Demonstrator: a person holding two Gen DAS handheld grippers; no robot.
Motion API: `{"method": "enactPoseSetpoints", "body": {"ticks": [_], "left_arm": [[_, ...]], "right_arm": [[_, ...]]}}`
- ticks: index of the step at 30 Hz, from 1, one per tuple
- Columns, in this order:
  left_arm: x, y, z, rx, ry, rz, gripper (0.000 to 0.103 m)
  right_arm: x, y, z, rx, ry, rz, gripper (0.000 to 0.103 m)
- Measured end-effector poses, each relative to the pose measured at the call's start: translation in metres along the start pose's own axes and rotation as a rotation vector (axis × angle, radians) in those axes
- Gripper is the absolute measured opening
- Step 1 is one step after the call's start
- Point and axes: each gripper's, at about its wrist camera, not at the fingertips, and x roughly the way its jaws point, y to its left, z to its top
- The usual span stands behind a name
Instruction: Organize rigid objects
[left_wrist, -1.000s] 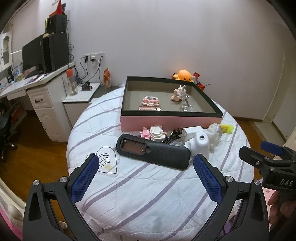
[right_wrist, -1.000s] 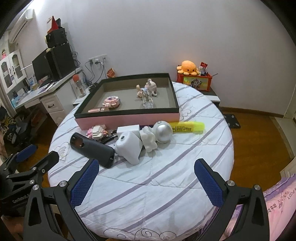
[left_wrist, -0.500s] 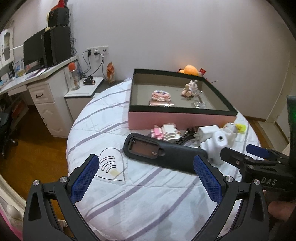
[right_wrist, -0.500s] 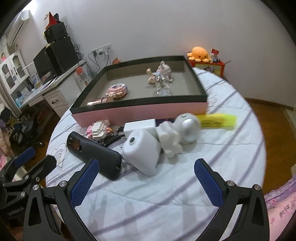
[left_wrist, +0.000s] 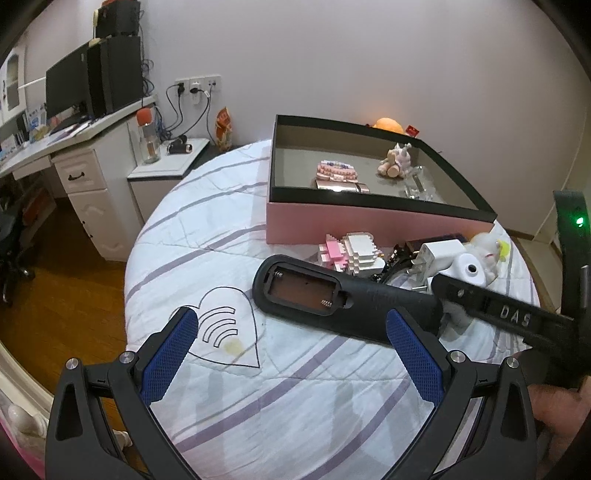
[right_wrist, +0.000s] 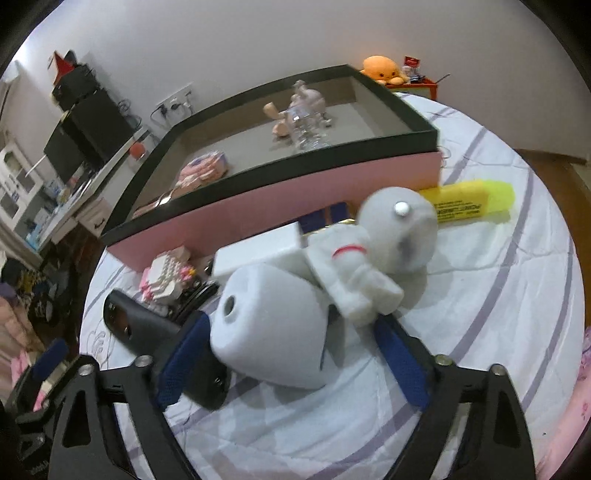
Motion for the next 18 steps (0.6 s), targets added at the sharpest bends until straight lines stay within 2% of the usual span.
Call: {"method": "enactPoseSetpoints", "body": {"ticks": [1,5,6,18], "left_arm": [[0.001,0.000,0.000,0.000,0.002,-0.001,0.103],[0.002,-0.003,-0.002,0.003,0.007,-0.005,0.103],[0.001,-0.004,-0.002,0.003,0.007,-0.006,0.103],[0.005,-0.013,-0.002,-0.014,0.025,-0.045,0.103]], "right_arm": [[0.000,-0.001,0.001,0.010,0.006,0.028,0.064],[-0.002,0.007,0.000,-0.040,0.012,0.007,0.063],[-0.002,0.006,-0.001,-0.038,0.023,0.038,0.055],[-0.023,0.002,-0.003,-0.062,-0.025,0.066,0.055]]}}
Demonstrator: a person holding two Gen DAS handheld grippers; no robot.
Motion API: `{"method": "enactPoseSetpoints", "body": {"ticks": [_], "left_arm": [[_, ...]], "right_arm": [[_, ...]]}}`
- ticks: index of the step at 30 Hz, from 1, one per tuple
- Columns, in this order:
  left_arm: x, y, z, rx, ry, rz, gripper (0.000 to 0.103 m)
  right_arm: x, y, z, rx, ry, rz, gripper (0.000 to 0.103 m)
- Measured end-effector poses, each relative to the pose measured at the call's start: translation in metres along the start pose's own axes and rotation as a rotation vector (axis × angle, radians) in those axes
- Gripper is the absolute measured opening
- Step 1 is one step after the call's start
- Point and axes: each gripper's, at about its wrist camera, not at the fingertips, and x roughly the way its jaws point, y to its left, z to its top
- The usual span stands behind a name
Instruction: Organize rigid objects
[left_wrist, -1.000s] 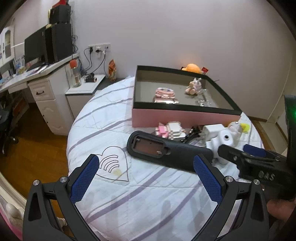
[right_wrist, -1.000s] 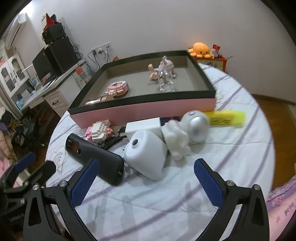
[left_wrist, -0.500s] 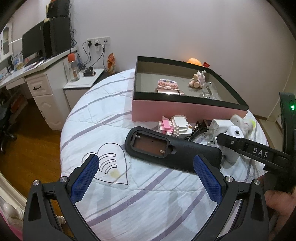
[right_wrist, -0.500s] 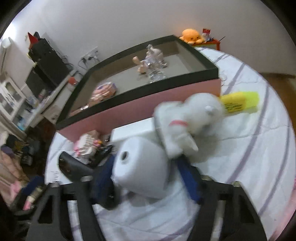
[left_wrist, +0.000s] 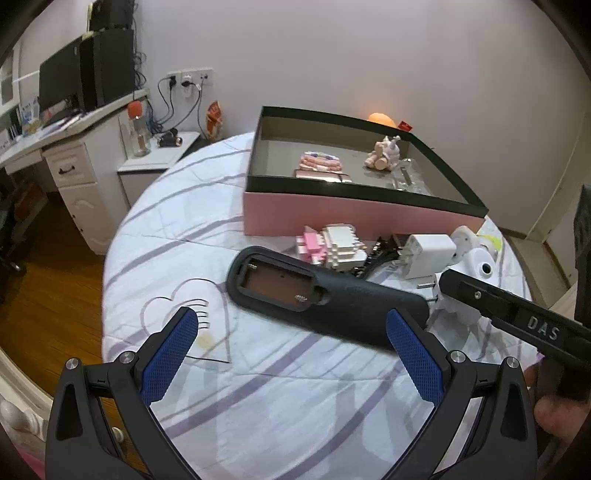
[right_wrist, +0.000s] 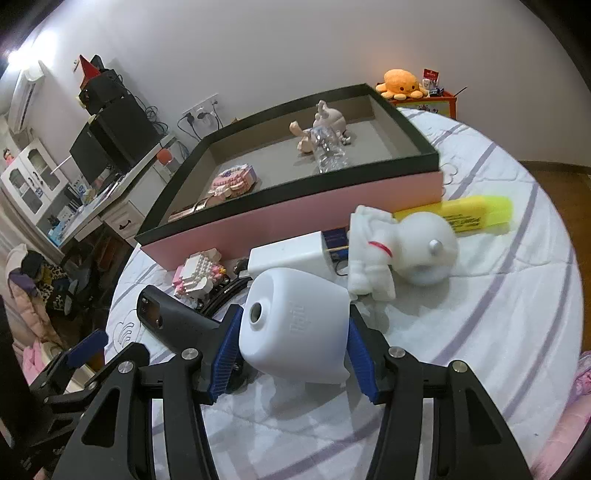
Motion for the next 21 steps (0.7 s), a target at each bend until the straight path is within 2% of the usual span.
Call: {"method": "enactPoseSetpoints", "body": {"ticks": [12,14,15,16,18,21], "left_arm": [[0.033,-0.022,0.011,-0.093,0.043,-0.038,0.103],[0.044,-0.028,0.013,-0.090,0.050,0.021,0.103],[0.053,-0.031,0.012,-0.085,0.071,0.076,0.103],[0.062,-0.031,0.010,-0.085,0.097,0.100,0.103],[0.067,-0.039,0.008,-0.033,0.106,0.157,0.103],[0.063,-0.041,0.005,-0.008,0.113,0.158,0.103]], "right_arm": [[-0.015,-0.015,-0.002,0.006,-0.013,-0.020,0.055],[-0.015,-0.017,-0.002,0.012,-0.008,-0.019,0.055],[-0.014,-0.018,-0.003,0.012,-0.003,-0.020,0.055],[-0.013,-0.018,-0.003,0.010,0.002,-0.020,0.055],[-0.011,-0.017,-0.003,0.006,0.010,-0.015,0.055],[-0.010,-0.016,-0.004,0.001,0.016,-0.002,0.055]]}}
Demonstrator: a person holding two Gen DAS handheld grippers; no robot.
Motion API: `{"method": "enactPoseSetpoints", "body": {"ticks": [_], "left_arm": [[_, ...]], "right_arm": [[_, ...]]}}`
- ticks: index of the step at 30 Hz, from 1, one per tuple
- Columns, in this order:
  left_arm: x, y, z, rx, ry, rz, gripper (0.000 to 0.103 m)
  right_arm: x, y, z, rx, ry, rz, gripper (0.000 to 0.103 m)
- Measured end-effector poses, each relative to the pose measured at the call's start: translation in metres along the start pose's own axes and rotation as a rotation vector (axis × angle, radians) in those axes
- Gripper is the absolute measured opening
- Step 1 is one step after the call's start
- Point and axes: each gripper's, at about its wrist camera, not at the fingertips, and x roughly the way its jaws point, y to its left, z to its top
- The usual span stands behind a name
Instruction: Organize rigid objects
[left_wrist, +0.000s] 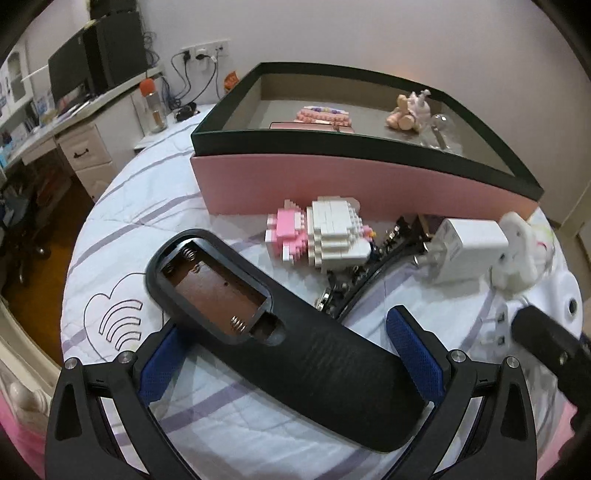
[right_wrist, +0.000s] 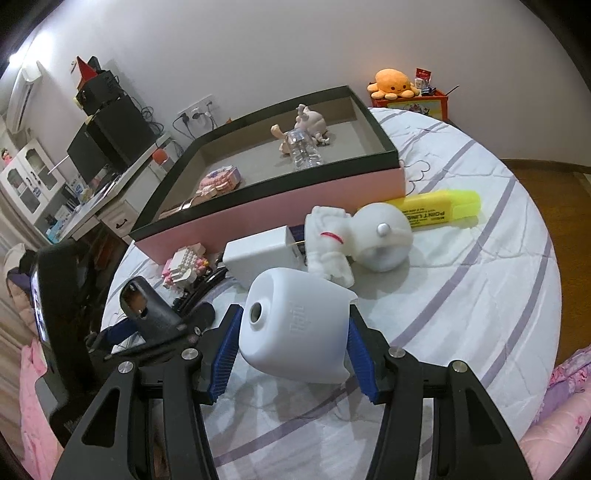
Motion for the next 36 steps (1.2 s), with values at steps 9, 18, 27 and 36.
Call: {"method": "enactPoseSetpoints", "body": {"ticks": [9,18,27,36], "left_arm": [[-0.018,0.033,-0.017,-0.026,-0.043,-0.088,0.098],[-0.026,0.056,-0.016,-0.085,-0.059,-0.137,0.076],[-0.015,0.028,-0.014,-0.003,-0.056,-0.085,0.088],[-0.015,0.046,-0.012,0.023,-0.068,-0.128,0.067]], "right_arm": [[0.004,0.008,-0.005,-0.016,0.018,0.027,0.055],[0.001,0.008,-0.004,-0.016,0.018,0.028,0.055],[0.002,0.007,-0.003,-0.018,0.023,0.026,0.055],[0.002,0.010,-0.001,-0.020,0.021,0.040,0.055]]}}
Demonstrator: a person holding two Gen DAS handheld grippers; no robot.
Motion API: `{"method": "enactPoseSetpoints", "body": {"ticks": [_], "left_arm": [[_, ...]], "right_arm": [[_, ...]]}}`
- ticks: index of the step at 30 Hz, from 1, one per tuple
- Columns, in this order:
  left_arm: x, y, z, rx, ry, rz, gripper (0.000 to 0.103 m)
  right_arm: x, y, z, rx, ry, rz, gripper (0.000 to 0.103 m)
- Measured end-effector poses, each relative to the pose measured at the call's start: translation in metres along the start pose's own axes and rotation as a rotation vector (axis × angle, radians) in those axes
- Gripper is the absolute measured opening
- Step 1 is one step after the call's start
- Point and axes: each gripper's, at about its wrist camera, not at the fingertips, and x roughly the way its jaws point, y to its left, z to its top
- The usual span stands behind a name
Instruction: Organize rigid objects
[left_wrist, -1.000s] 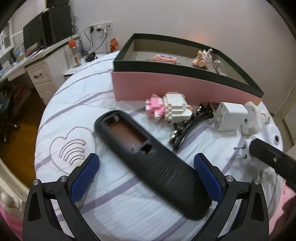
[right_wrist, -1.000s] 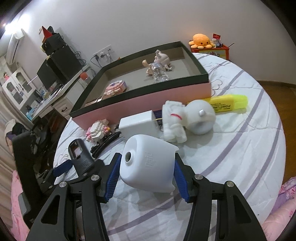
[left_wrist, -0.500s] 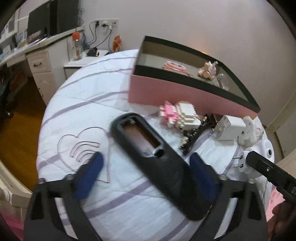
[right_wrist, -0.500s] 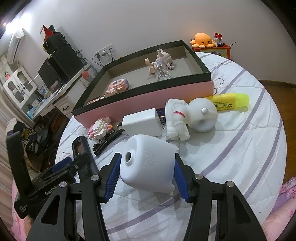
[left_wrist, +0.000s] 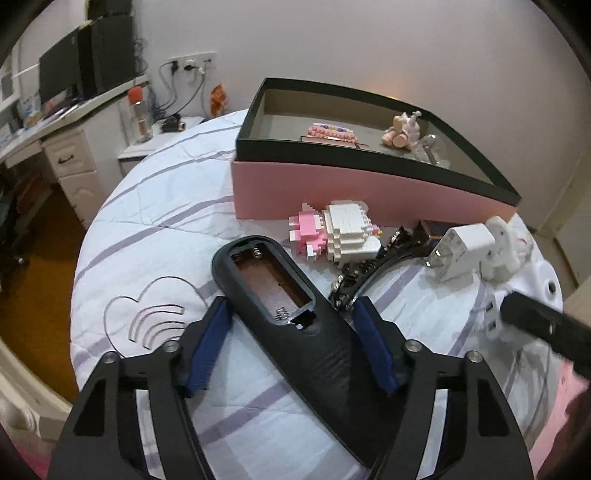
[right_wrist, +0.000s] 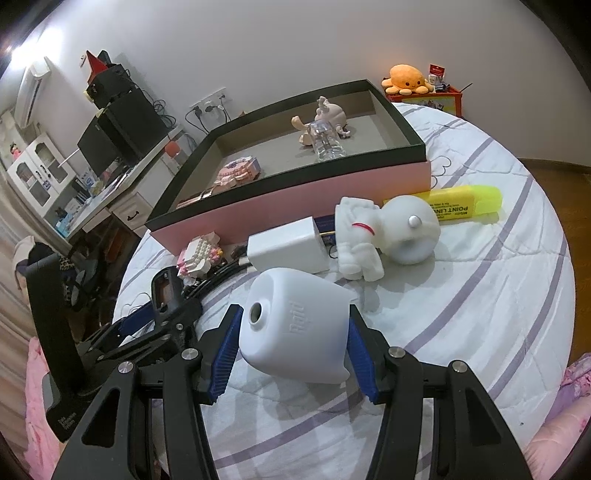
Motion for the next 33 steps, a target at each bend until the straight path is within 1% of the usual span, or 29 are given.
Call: {"method": "enactPoseSetpoints", "body": {"ticks": [3,7,9,11,13,14,15,16,18,19,22,23,26,29,30,31,33], "left_arm": [[-0.005,0.012,-0.001,0.016,0.001,-0.028,0.066],[-0.009,0.016,-0.002,-0.013,-0.004,-0.004,0.066],[-0.007,0.009,-0.004,-0.013,0.000,0.028,0.071],[-0.004,-0.001,-0.007,-0.019,0.001,0.066,0.084],[-0.001,-0.010,-0.008,-0.012,-0.003,0.103,0.086],[0.000,-0.012,-0.008,-0.011,-0.007,0.109,0.078],[-0.001,-0.010,-0.007,-0.020,-0.013,0.098,0.070],[-0.003,-0.006,-0.006,-0.036,-0.020,0.073,0.055],[-0.004,0.001,-0.005,-0.036,-0.012,0.035,0.045],[-0.006,0.004,-0.005,-0.023,-0.009,0.022,0.038],[-0.010,0.017,-0.008,0.009,-0.001,-0.042,0.031],[-0.012,0.023,-0.009,0.022,0.004,-0.053,0.025],[-0.015,0.036,-0.009,0.029,0.006,-0.042,0.025],[-0.014,0.032,-0.009,0.047,-0.008,-0.025,0.024],[-0.014,0.029,-0.009,0.052,-0.011,-0.021,0.021],[-0.014,0.028,-0.009,0.043,-0.011,-0.040,0.017],[-0.015,0.029,-0.008,0.024,-0.010,-0.067,0.016]], "right_arm": [[-0.001,0.002,0.000,-0.007,0.001,0.002,0.055],[-0.001,-0.001,-0.001,-0.003,0.004,0.001,0.055],[0.001,-0.002,-0.002,-0.001,0.010,-0.002,0.055],[0.003,-0.002,-0.002,0.000,0.015,-0.002,0.055],[0.004,-0.001,-0.001,-0.003,0.017,-0.004,0.055],[0.005,-0.001,0.000,-0.004,0.018,-0.003,0.055],[0.005,0.000,0.000,-0.006,0.017,-0.004,0.055],[0.005,0.000,0.001,-0.008,0.017,-0.004,0.055],[0.005,0.001,0.002,-0.010,0.018,-0.001,0.055],[0.005,0.002,0.002,-0.012,0.018,-0.003,0.055],[0.005,0.003,0.002,-0.016,0.018,0.000,0.055],[0.004,0.003,0.002,-0.018,0.018,-0.002,0.055],[0.004,0.003,0.002,-0.018,0.017,-0.005,0.055],[0.007,0.003,0.001,-0.014,0.024,-0.001,0.055],[0.008,0.004,0.001,-0.017,0.026,-0.001,0.055],[0.008,0.005,0.001,-0.019,0.028,0.001,0.055],[0.006,0.006,0.001,-0.025,0.026,0.003,0.055]]}}
